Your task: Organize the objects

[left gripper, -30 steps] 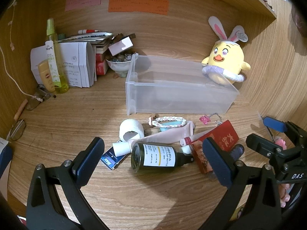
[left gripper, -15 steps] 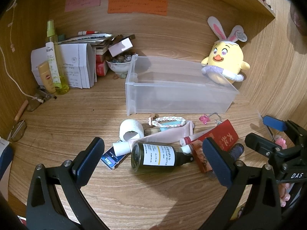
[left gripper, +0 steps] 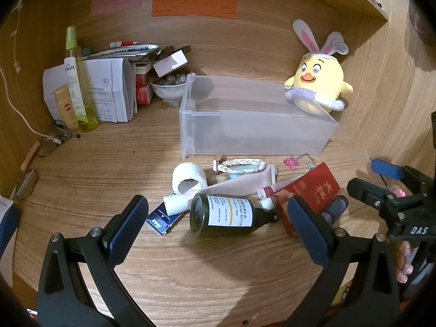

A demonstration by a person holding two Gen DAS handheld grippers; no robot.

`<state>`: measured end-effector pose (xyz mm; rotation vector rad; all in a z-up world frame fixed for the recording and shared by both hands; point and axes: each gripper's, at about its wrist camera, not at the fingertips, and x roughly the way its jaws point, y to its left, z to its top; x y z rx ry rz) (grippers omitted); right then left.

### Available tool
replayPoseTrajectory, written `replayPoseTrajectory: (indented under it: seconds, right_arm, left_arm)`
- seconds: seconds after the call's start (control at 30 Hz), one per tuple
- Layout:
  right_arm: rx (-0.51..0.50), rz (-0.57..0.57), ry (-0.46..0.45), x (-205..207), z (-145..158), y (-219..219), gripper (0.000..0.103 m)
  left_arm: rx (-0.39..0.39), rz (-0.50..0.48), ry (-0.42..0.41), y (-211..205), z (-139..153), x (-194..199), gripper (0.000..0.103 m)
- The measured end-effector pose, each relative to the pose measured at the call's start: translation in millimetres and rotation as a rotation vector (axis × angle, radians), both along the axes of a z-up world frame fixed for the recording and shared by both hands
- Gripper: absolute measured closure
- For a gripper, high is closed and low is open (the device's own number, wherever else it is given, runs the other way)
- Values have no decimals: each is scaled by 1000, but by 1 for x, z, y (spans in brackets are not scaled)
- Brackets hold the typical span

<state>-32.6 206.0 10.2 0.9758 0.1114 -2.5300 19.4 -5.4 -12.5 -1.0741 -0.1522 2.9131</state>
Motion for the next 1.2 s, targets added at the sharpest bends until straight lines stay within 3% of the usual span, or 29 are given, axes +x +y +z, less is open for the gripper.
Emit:
replayPoseTrajectory:
  seconds: [0.33,0.53,0.93,1.2]
  right_arm:
    - [5,17,-40,-10,-10,-7,0]
    - [13,61,-88,-15,-22,-23,0]
    - [93,131,-121,-18,-44,-56,0]
    - [80,81,-120,-18,-34,-24,0]
  left_arm:
    - [20,87,-24,-37,-8,1,0]
    - [130,117,-74,-60,-22,-2,0]
    - [121,7,-112,-21,-31,-15,0]
    - [111,-27,-126,-7,-35,-24,0]
